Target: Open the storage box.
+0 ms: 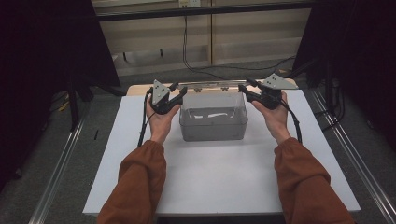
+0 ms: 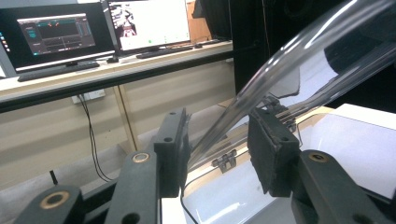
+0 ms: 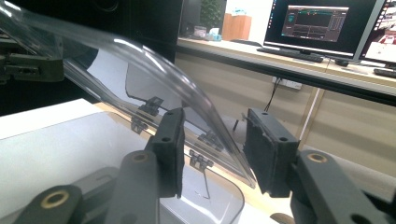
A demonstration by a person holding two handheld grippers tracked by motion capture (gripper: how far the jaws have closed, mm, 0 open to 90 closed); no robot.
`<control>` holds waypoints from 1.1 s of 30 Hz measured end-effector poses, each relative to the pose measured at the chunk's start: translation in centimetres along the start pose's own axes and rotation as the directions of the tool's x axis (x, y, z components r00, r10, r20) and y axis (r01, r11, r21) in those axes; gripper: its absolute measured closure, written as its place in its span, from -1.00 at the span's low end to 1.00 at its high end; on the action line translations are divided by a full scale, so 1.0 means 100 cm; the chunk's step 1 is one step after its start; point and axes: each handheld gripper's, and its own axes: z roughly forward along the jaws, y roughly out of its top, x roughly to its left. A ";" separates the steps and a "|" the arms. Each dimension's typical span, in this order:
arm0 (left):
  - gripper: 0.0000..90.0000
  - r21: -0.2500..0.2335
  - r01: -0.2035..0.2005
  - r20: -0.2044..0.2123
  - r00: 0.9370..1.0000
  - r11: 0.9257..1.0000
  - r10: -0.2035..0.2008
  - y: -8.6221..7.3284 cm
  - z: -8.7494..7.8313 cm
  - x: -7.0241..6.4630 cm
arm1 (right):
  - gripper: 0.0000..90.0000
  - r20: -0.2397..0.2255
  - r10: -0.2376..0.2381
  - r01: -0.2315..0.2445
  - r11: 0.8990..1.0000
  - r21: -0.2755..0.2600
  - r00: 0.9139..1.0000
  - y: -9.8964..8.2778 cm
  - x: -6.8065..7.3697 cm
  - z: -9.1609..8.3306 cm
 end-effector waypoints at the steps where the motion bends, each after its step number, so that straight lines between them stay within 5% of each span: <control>1: 0.33 -0.001 0.001 0.002 1.000 1.000 -0.001 0.000 0.001 0.000 | 0.33 -0.002 -0.006 0.006 1.000 -0.001 1.000 0.000 0.000 0.000; 7: 0.29 0.004 0.021 -0.001 1.000 1.000 -0.021 0.000 0.005 0.001 | 0.43 -0.006 -0.020 0.020 1.000 0.001 1.000 0.000 -0.002 0.002; 33: 0.26 0.030 -0.013 -0.026 1.000 0.999 0.014 -0.001 0.020 0.014 | 0.50 0.011 0.002 -0.001 0.999 -0.038 1.000 0.006 -0.009 0.011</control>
